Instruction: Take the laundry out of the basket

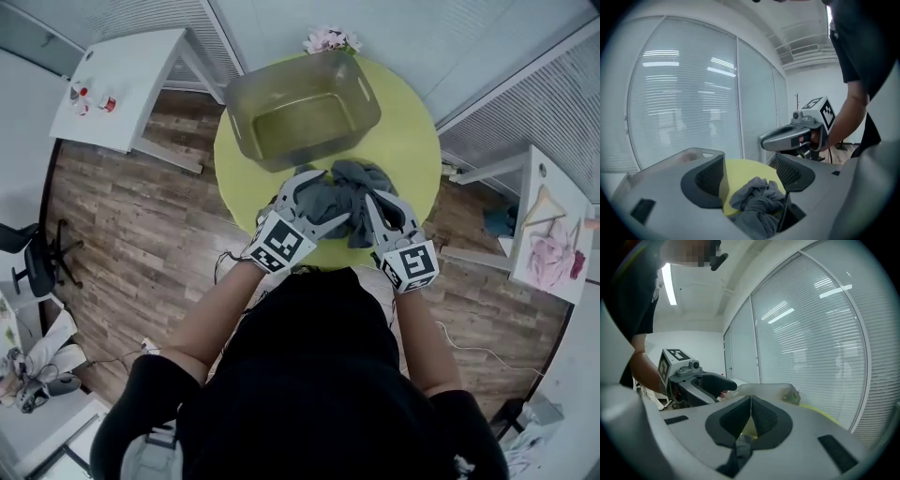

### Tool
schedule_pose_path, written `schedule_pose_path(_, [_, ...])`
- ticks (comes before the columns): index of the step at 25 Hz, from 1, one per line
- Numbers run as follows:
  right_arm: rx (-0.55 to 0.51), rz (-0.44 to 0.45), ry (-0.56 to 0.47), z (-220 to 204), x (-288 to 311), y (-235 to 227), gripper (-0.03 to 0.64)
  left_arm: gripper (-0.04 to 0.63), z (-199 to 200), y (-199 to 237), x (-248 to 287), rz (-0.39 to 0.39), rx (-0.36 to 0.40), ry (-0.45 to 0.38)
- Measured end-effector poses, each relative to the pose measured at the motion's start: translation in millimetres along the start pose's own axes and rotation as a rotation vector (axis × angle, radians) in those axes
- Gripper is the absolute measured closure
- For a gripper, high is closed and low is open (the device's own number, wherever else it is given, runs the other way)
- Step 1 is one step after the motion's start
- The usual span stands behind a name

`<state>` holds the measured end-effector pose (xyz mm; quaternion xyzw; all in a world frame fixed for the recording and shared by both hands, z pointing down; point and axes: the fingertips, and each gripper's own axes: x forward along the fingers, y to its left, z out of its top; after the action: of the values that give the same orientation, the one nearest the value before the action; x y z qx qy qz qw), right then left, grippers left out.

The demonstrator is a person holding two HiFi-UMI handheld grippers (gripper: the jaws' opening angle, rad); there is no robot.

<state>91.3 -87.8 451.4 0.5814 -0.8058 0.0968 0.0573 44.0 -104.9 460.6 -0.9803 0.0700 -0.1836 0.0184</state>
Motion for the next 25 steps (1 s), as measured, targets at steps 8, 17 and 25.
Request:
schedule_pose_path(8, [-0.039,0.055,-0.072,48,-11,34,0.594,0.304,57,-11,-46,0.026,-0.039,-0.216])
schedule_pose_path(17, [-0.063,0.082,-0.114,72,-24,60,0.594,0.533,65,-18,-75,0.055,-0.076,-0.281])
schedule_pose_path(25, [-0.062,0.085,-0.124,76,-28,68,0.594,0.586,68,-17,-83,0.086,-0.079,-0.287])
